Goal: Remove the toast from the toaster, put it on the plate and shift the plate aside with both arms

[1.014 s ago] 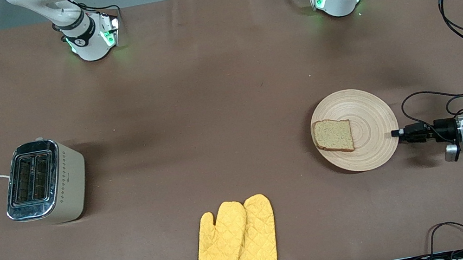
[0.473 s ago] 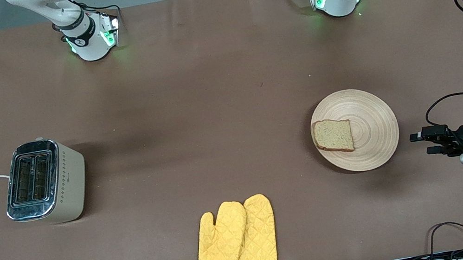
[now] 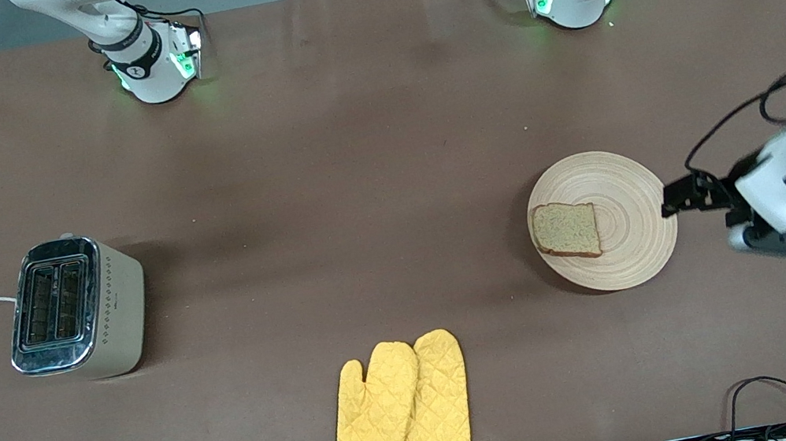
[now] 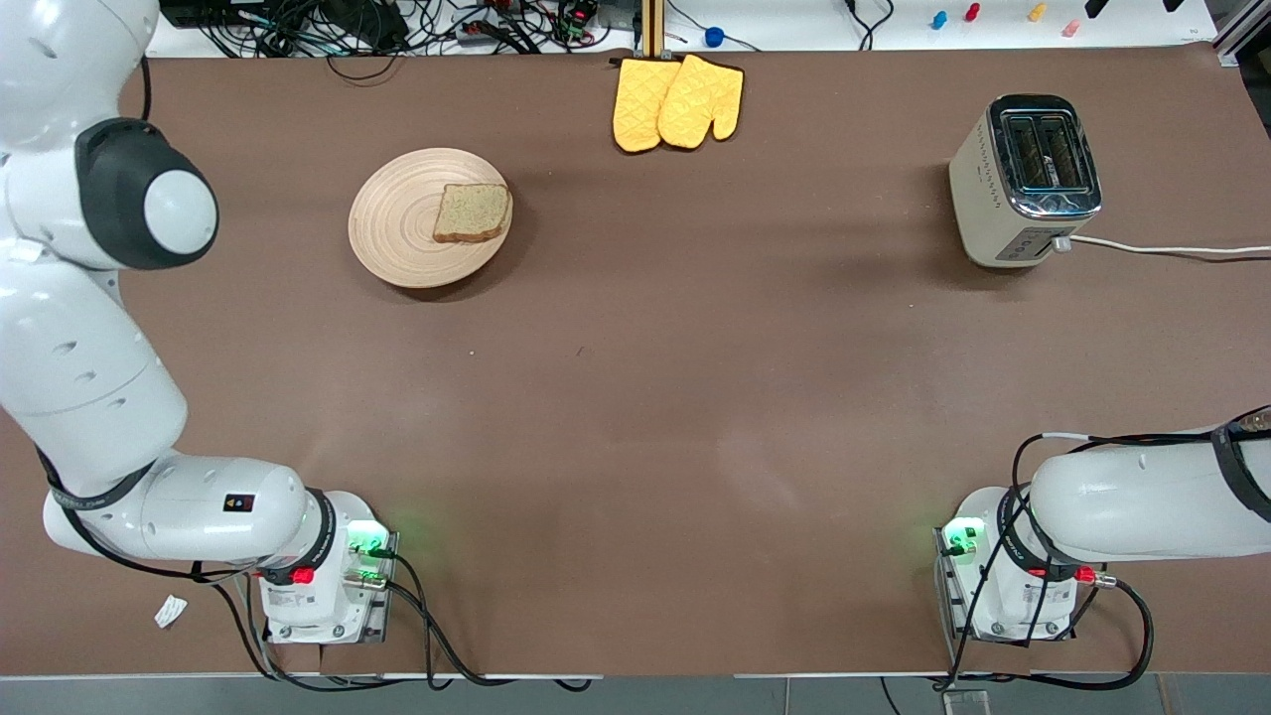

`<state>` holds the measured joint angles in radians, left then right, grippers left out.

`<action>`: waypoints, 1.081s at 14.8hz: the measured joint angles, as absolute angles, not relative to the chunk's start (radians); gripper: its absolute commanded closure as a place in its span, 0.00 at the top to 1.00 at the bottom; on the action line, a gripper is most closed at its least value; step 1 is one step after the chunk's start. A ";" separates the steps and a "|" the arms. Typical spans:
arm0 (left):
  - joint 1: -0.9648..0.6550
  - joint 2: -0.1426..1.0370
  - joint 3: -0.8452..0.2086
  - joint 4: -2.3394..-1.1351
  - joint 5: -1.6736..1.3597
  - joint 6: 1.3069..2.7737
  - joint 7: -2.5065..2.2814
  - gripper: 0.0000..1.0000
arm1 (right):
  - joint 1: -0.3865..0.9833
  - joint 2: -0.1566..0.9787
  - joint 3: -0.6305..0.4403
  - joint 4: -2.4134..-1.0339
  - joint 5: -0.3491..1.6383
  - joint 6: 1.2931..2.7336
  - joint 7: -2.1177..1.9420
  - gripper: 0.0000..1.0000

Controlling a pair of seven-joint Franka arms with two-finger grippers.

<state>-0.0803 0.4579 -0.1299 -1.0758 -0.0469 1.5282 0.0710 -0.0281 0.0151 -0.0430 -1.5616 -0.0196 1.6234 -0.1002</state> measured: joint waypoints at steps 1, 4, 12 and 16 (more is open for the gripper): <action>-0.103 0.407 -0.131 -1.078 -0.027 1.501 0.025 1.00 | -0.028 0.015 -0.043 -1.562 -0.020 1.623 -0.100 1.00; -0.116 0.233 -0.134 -1.158 -0.008 1.433 -0.064 1.00 | -0.028 0.015 -0.043 -1.562 -0.020 1.623 -0.100 1.00; -0.032 -0.049 -0.132 -1.626 -0.006 1.663 -0.056 1.00 | -0.028 0.015 -0.044 -1.562 -0.020 1.623 -0.100 1.00; -0.033 -0.055 -0.130 -1.627 -0.006 1.670 -0.058 1.00 | -0.028 0.015 -0.044 -1.562 -0.020 1.623 -0.100 1.00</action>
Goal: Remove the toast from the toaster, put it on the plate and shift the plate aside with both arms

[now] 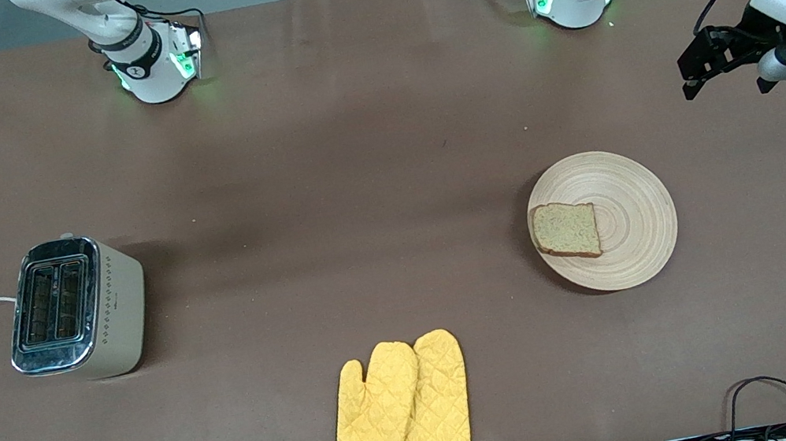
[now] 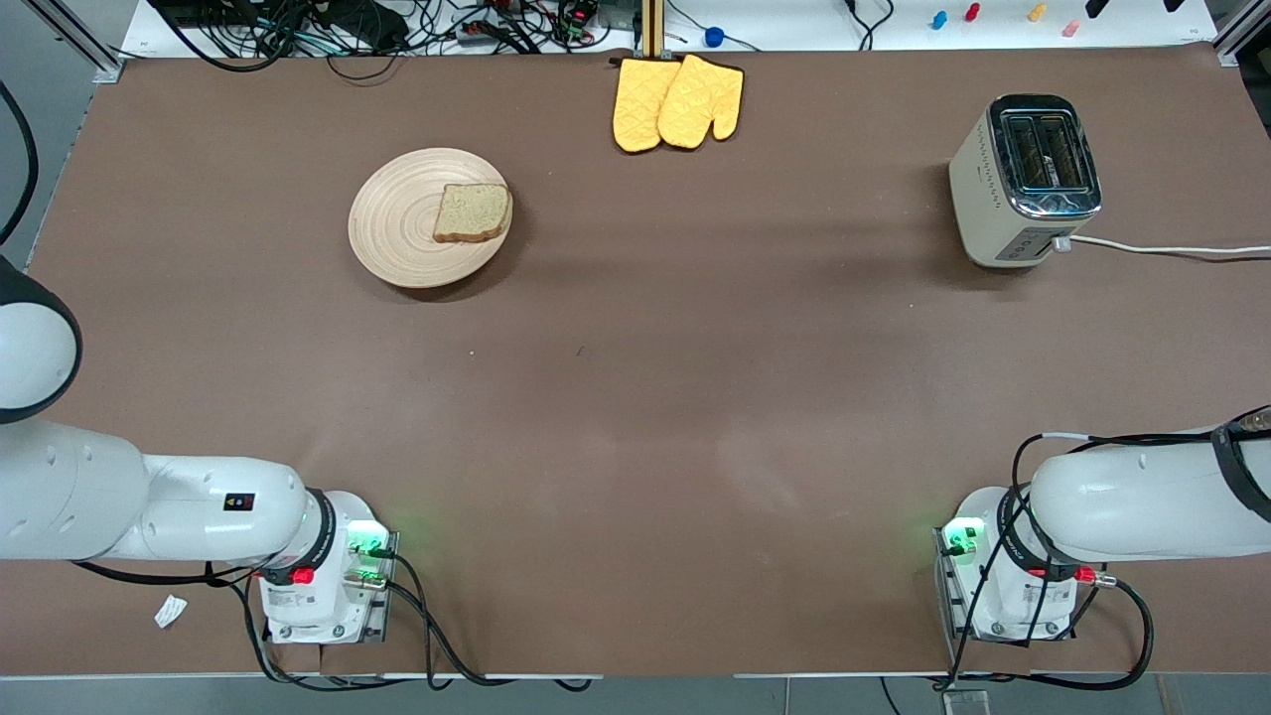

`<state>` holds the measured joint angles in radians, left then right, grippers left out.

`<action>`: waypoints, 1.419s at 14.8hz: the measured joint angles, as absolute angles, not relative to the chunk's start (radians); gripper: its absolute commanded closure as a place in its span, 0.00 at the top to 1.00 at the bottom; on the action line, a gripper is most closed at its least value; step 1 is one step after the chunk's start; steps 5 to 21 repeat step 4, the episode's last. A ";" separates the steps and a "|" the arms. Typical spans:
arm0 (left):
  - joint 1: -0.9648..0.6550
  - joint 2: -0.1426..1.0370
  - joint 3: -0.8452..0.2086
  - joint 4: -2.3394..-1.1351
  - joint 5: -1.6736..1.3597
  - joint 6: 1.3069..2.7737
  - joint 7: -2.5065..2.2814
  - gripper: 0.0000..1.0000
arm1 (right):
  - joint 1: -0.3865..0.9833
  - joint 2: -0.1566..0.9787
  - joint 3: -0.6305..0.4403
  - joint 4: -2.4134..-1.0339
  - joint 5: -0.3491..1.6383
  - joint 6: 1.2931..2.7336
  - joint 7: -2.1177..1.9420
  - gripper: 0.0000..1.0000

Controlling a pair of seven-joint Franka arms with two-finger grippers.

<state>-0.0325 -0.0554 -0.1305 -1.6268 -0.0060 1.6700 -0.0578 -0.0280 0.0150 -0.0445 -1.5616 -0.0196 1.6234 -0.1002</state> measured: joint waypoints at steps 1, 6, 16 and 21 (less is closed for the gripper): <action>-0.030 -0.055 -0.129 -1.627 -0.006 1.671 -0.056 1.00 | -0.028 0.015 -0.045 -1.562 -0.020 1.623 -0.100 1.00; -0.010 -0.050 -0.125 -1.616 -0.006 1.676 -0.029 1.00 | -0.028 0.015 -0.045 -1.562 -0.020 1.623 -0.100 1.00; -0.010 -0.050 -0.125 -1.616 -0.006 1.676 -0.029 1.00 | -0.028 0.015 -0.045 -1.562 -0.020 1.623 -0.100 1.00; -0.010 -0.050 -0.125 -1.616 -0.006 1.676 -0.029 1.00 | -0.028 0.015 -0.045 -1.562 -0.020 1.623 -0.100 1.00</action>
